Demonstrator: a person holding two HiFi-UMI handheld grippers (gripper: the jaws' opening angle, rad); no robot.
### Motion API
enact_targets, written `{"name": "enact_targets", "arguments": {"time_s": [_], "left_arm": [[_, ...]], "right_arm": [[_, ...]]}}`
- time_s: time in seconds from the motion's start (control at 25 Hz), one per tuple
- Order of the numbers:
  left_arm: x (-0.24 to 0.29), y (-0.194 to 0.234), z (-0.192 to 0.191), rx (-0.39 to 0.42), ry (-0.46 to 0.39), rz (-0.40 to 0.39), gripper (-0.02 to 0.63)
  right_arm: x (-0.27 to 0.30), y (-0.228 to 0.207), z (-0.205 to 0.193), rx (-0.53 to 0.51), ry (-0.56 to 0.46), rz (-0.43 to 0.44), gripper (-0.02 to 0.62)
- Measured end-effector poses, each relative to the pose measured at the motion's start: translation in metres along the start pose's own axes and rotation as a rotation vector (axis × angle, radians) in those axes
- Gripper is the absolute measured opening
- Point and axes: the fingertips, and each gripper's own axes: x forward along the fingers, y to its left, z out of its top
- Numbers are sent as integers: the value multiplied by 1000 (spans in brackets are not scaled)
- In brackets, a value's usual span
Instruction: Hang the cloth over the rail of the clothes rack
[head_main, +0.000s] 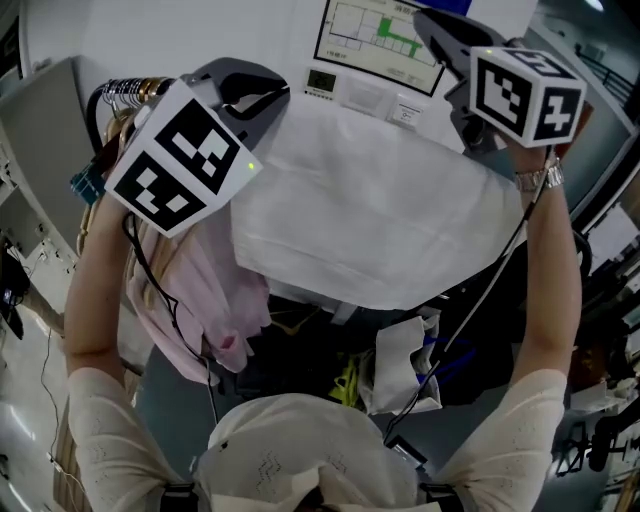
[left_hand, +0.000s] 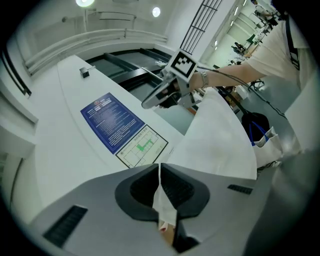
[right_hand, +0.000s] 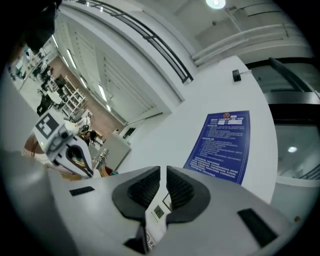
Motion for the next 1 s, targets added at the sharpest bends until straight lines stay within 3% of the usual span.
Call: {"name": "enact_targets", "arguments": {"time_s": [0.16,0.28,0.44,0.56,0.76,0.88,1.0], "left_arm": [[2,3,-2,-1,-7,25,18],[2,8,1,-52,-43,66,18],[-8,15,3,-204,-113,128,18],[-20,11,-8,-305,-128,158,19],[-40,-9,-43,-423,-90,241,20],[-43,-26,-70,-520,-56,251,24],[-43,-38,-92,-663,-42,232,77]], "right_arm": [[-58,35,37,25,-28,5,29],[-100,63,27,59,-29,1,29],[-146,69,-25,158,-32,-27,97],[-186,57,-72,249,2,-138,104],[-236,49,-130,288,93,-310,104],[-250,43,-160,327,141,-351,104],[-262,34,-181,381,175,-376,107]]}}
